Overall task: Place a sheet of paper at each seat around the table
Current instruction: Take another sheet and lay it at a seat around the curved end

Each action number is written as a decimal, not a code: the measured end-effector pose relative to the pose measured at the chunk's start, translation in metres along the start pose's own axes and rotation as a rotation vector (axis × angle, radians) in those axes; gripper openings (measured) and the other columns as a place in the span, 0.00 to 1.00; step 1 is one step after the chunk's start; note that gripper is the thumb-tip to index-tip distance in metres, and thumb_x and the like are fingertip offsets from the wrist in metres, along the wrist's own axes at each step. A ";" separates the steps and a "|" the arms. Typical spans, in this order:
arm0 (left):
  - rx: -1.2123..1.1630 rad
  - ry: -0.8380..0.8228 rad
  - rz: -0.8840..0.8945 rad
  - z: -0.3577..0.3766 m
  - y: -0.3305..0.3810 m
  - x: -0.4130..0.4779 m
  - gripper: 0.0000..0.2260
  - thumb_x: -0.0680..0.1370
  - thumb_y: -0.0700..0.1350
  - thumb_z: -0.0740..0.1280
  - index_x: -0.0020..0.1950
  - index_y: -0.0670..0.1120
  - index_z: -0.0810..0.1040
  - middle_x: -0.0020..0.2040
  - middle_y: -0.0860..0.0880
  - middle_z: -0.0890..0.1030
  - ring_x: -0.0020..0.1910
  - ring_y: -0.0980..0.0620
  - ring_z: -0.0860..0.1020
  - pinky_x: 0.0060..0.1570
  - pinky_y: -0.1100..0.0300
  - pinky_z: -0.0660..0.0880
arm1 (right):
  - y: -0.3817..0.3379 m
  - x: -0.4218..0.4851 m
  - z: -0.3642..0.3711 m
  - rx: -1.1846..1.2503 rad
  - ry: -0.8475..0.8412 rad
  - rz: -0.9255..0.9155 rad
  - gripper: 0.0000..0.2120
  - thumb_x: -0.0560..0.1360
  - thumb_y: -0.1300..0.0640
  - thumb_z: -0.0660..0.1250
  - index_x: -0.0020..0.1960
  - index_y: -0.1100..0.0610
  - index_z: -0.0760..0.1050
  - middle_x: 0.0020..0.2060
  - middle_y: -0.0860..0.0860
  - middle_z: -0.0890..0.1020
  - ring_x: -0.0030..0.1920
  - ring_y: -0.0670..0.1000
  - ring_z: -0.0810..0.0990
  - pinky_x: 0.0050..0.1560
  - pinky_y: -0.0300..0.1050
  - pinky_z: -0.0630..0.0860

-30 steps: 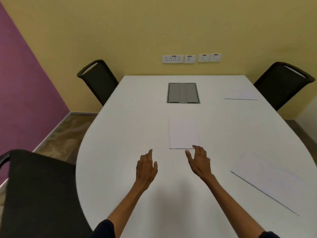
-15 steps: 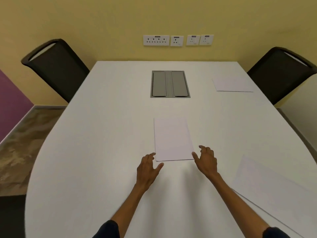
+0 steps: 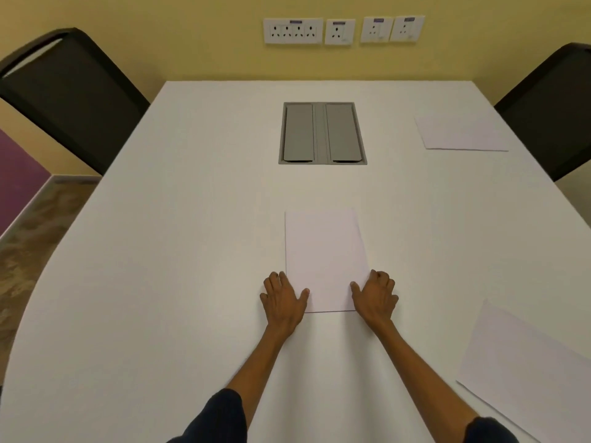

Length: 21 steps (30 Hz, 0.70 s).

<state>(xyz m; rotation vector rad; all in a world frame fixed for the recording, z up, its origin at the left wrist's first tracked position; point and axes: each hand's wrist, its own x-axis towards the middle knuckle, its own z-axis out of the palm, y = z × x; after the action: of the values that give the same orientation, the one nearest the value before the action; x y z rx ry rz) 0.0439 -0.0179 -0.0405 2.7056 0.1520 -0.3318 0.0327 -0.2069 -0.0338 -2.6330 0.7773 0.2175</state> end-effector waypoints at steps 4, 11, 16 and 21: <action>-0.002 0.007 -0.015 0.006 0.012 0.003 0.32 0.79 0.58 0.60 0.76 0.40 0.59 0.73 0.43 0.62 0.72 0.44 0.61 0.65 0.48 0.65 | -0.003 0.003 0.008 -0.007 0.033 0.014 0.24 0.79 0.49 0.62 0.70 0.61 0.64 0.69 0.56 0.67 0.68 0.58 0.65 0.60 0.55 0.68; -0.024 -0.004 -0.009 0.013 0.019 -0.001 0.34 0.81 0.56 0.58 0.79 0.39 0.48 0.78 0.42 0.55 0.77 0.43 0.55 0.71 0.47 0.61 | -0.007 0.001 0.017 0.018 0.078 0.010 0.28 0.81 0.53 0.59 0.76 0.62 0.57 0.74 0.56 0.64 0.71 0.57 0.64 0.63 0.56 0.66; -0.081 -0.020 -0.008 0.015 0.021 -0.004 0.31 0.83 0.53 0.56 0.80 0.42 0.46 0.80 0.43 0.51 0.79 0.43 0.52 0.75 0.46 0.55 | -0.007 -0.004 0.021 0.037 0.137 -0.011 0.24 0.80 0.56 0.61 0.74 0.60 0.62 0.71 0.56 0.68 0.68 0.57 0.68 0.61 0.54 0.67; -0.166 0.150 -0.034 0.012 0.016 -0.001 0.19 0.81 0.44 0.61 0.72 0.42 0.66 0.70 0.44 0.69 0.70 0.46 0.66 0.66 0.51 0.65 | -0.006 -0.001 0.020 0.141 0.252 0.042 0.13 0.79 0.58 0.63 0.63 0.58 0.74 0.60 0.55 0.77 0.60 0.56 0.73 0.55 0.52 0.67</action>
<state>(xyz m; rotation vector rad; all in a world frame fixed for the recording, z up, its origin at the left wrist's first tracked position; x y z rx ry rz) 0.0432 -0.0380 -0.0451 2.5638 0.2565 -0.1195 0.0348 -0.1939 -0.0498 -2.5406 0.8945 -0.1561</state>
